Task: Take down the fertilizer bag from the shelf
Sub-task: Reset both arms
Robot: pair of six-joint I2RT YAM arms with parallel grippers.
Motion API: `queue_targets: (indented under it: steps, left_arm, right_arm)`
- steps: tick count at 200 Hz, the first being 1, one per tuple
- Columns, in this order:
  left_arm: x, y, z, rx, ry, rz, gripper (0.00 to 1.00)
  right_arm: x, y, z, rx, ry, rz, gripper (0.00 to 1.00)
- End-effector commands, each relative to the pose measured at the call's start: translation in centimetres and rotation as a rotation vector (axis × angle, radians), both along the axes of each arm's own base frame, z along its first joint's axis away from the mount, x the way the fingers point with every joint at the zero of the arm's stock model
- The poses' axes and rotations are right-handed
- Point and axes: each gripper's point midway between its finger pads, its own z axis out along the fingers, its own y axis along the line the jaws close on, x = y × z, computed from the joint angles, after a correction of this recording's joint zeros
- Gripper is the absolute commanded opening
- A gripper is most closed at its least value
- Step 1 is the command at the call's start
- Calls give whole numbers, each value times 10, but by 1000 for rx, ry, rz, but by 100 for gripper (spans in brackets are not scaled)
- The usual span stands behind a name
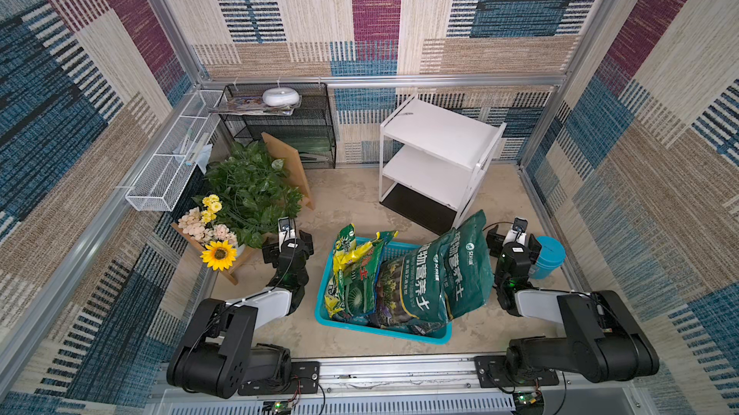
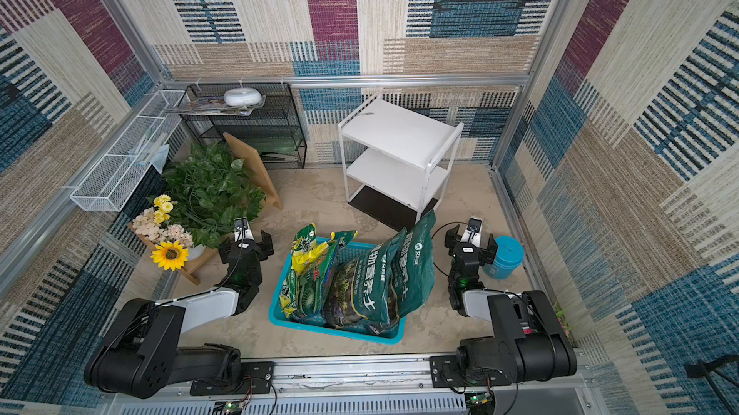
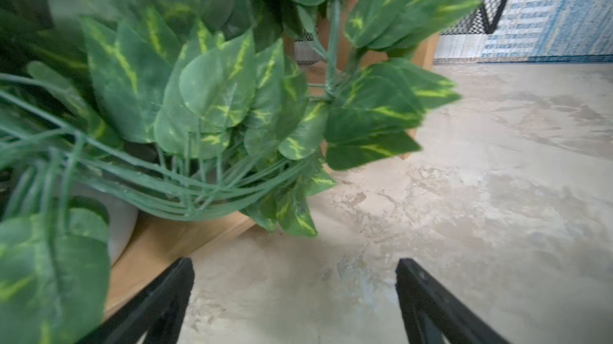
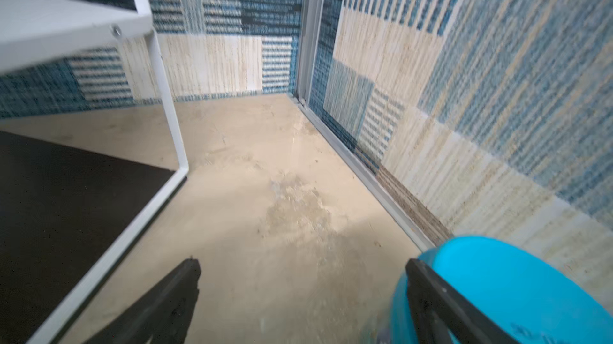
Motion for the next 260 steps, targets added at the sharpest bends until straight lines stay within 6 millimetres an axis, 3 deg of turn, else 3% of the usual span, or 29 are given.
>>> queue_targets:
  steps: [1, 15, 31, 45, 88, 121, 135, 139, 152, 159, 173, 188, 260]
  left_arm:
    - [12, 5, -2, -117, 8, -47, 91]
    - [18, 9, -6, -169, 27, -72, 85]
    - [22, 6, -11, -189, 38, -135, 82]
    - [19, -5, -20, -192, -68, -252, 98]
    - [29, -3, -30, -234, -16, -259, 99]
    - [34, -4, -34, -240, 30, -264, 99]
    - [37, -2, -34, -242, 34, -247, 99]
    - [37, -2, -34, -242, 34, -247, 99]
    - [37, -2, -34, -243, 36, -248, 99]
    - [37, -2, -35, -243, 37, -248, 99]
    - [37, -2, -34, -243, 37, -248, 99]
    - [37, -2, -34, -244, 38, -247, 99]
    - [36, -2, -34, -246, 35, -250, 99]
  right_arm:
    - [-3, 3, 11, 27, -130, 55, 99]
    - [-5, 4, 21, -7, -199, 49, 99]
    - [16, 24, 13, -33, -86, 152, 99]
    - [21, 22, 1, -16, -27, 141, 99]
    - [53, 17, -16, 39, 81, 154, 99]
    - [50, 27, -15, 25, 74, 219, 99]
    - [32, 34, -7, 20, -4, 278, 99]
    - [21, 33, -15, 30, -10, 299, 100]
    - [5, 46, 8, -24, -183, 381, 100]
    - [9, 46, 8, -24, -162, 373, 100]
    - [33, 37, -16, 43, 14, 347, 100]
    - [30, 34, -10, 61, -52, 357, 99]
    - [32, 35, -14, 67, -11, 362, 99]
